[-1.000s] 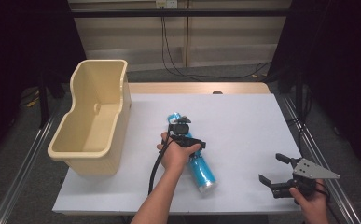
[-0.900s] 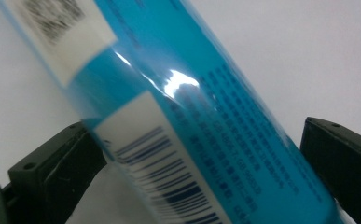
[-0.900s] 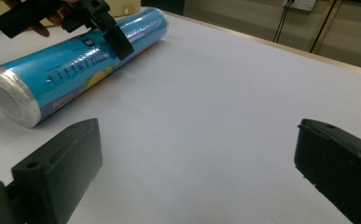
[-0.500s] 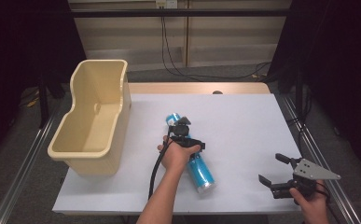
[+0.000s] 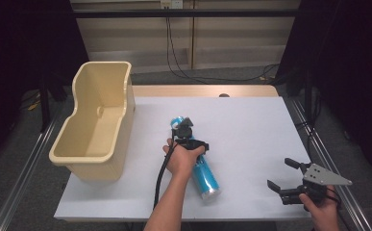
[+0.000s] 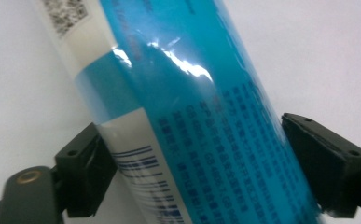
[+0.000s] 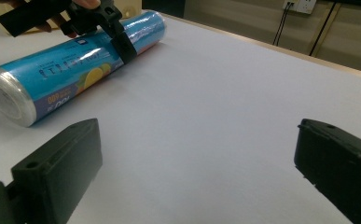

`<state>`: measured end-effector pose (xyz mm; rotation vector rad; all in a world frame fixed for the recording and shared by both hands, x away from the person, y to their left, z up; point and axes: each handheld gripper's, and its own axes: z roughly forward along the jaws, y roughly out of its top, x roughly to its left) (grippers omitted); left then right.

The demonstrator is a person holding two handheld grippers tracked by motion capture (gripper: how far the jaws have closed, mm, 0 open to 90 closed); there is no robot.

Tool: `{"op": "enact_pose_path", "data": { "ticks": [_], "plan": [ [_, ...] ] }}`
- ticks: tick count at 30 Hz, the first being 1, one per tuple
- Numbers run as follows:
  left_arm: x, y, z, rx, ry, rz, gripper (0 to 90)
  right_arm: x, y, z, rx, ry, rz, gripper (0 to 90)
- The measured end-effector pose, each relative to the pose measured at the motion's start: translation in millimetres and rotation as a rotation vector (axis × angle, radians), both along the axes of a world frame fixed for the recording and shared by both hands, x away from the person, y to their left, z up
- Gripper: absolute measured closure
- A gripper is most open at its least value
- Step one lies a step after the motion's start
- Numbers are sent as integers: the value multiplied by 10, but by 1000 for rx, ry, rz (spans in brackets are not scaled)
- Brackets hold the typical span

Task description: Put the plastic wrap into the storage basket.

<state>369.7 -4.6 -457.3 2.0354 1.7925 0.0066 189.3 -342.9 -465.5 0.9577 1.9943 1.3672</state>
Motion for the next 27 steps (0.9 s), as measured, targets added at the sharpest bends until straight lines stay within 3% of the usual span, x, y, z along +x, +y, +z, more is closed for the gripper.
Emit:
{"op": "enact_pose_path", "data": {
  "ticks": [6,10,11,12,14,17,22,27],
  "plan": [
    [66,91,41,-9,62,-6,231,2,-11,-4,0,1,2,4],
    [135,151,85,67,91,-61,253,8,-19,-12,2,3,-1,4],
    [162,195,105,102,79,-82,278,8,-23,-11,3,1,-2,4],
    [162,195,105,102,79,-82,286,8,-23,-11,3,1,-2,4],
    [184,235,119,153,62,-102,297,8,-25,-10,2,1,-4,4],
    [195,306,118,134,63,-95,309,12,-25,-16,3,6,-2,4],
    [189,294,119,144,62,-97,305,22,-5,-15,2,5,0,4],
    [106,281,104,149,9,-77,305,1,-1,-8,1,2,6,4]
  ]
}}
